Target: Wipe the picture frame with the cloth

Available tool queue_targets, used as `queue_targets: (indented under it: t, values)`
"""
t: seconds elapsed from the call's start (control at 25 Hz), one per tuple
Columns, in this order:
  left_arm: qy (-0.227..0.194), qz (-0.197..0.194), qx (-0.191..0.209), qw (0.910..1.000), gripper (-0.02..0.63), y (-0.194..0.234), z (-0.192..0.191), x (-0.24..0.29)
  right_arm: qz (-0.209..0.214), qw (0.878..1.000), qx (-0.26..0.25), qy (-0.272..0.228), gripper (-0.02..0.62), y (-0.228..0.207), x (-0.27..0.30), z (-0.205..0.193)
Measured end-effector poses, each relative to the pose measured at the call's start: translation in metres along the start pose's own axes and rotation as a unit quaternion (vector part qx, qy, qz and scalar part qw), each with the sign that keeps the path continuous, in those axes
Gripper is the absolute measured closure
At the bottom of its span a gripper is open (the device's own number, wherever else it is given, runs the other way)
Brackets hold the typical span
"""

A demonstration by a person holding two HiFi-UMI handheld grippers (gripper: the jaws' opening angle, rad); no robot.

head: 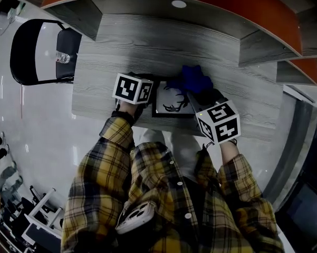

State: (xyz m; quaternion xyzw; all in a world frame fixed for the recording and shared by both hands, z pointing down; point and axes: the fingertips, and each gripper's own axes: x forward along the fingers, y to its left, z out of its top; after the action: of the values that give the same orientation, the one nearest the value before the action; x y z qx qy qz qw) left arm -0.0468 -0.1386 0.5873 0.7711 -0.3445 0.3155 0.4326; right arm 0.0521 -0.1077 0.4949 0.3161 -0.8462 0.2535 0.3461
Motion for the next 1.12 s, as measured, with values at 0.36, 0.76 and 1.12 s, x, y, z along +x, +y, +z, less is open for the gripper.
queue_targets:
  t: [0.36, 0.76, 1.12]
  values:
    - [-0.005, 0.003, -0.004, 1.0, 0.489, 0.0, 0.001, -0.001, -0.058, 0.993, -0.044, 0.093, 0.554, -0.023, 0.068, -0.046]
    - [-0.008, 0.005, -0.009, 0.9999, 0.491, 0.0, -0.001, -0.003, -0.003, 0.989, -0.037, 0.142, 0.554, 0.01, 0.05, -0.078]
    - [-0.008, 0.006, -0.01, 0.9999, 0.491, 0.0, 0.0, -0.002, 0.045, 0.985, -0.016, 0.165, 0.554, 0.038, 0.027, -0.108]
